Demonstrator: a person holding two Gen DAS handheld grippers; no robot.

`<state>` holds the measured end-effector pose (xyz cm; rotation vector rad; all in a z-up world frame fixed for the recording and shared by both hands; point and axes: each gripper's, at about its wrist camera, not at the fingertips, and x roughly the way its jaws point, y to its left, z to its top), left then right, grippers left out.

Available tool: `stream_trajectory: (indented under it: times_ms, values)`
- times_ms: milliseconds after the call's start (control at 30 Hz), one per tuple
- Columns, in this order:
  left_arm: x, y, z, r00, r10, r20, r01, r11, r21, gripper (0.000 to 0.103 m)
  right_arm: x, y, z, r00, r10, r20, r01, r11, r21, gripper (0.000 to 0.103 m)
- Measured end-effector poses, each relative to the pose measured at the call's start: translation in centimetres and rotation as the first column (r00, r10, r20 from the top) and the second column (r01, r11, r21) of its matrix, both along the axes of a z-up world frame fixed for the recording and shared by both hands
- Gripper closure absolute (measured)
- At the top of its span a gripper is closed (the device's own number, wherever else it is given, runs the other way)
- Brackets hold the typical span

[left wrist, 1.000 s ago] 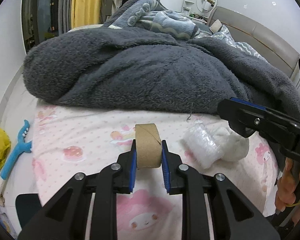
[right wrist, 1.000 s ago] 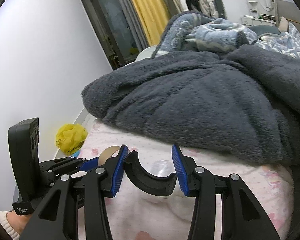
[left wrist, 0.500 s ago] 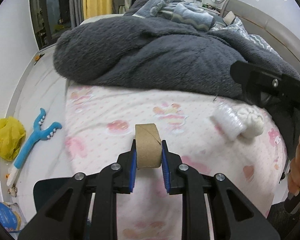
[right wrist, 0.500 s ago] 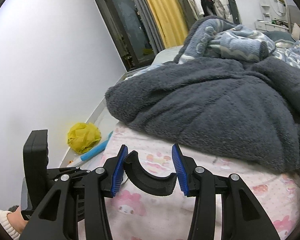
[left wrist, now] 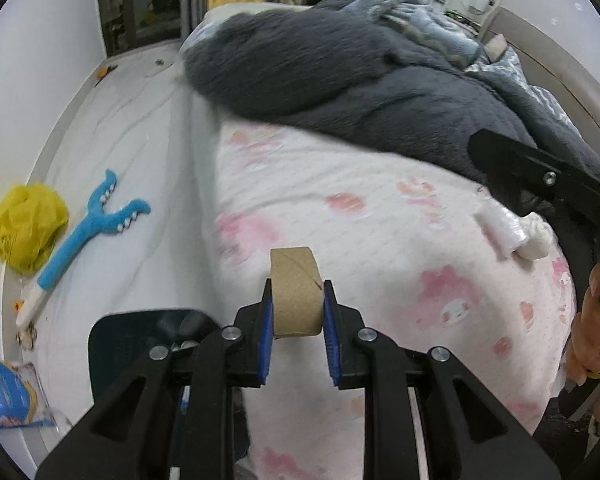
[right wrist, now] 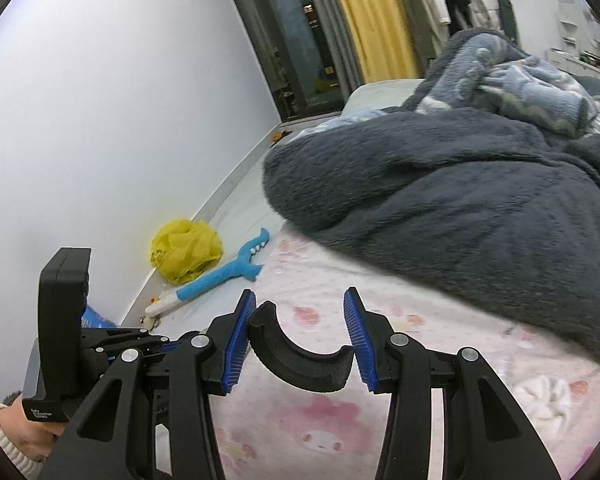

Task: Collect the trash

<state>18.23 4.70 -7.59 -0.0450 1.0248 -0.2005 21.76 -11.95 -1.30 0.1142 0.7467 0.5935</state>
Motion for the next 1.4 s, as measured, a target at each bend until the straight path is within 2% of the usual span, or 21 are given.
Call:
stream_trajectory:
  times_ms: [333, 633, 933, 1233, 1267, 1400]
  values:
    - [-0.9, 5.5, -1.6, 0.994, 0.076, -0.081, -0.077, 0.997, 0.000, 0.079, 0.1, 6.0, -0.9, 0.996, 0.092, -0.015, -0.092, 0.995, -0.024, 0.057]
    - [-1.7, 10.3, -4.2, 0.972, 0.145, -0.186, -0.149, 0.989, -0.008, 0.079, -1.0, 11.7, -1.8, 0.983, 0.181, -0.029, -0.182, 0.981, -0.060, 0.057]
    - [-2.4, 12.5, -5.9, 0.955, 0.165, -0.245, -0.172, 0.985, -0.005, 0.079, -1.4, 15.8, -3.0, 0.971, 0.237, -0.045, -0.240, 0.966, -0.095, 0.057]
    - [-3.1, 15.3, -7.9, 0.929, 0.186, -0.321, -0.200, 0.980, -0.010, 0.079, -1.5, 18.6, -4.0, 0.962, 0.267, -0.064, -0.273, 0.954, -0.123, 0.057]
    - [-3.2, 15.5, -8.0, 0.927, 0.188, -0.325, -0.204, 0.979, -0.014, 0.079, -1.6, 19.0, -4.2, 0.960, 0.271, -0.068, -0.278, 0.952, -0.127, 0.057]
    - [-3.5, 16.6, -8.1, 0.923, 0.195, -0.331, -0.217, 0.976, -0.031, 0.062, -1.5, 20.0, -4.9, 0.956, 0.280, -0.081, -0.289, 0.947, -0.138, 0.057]
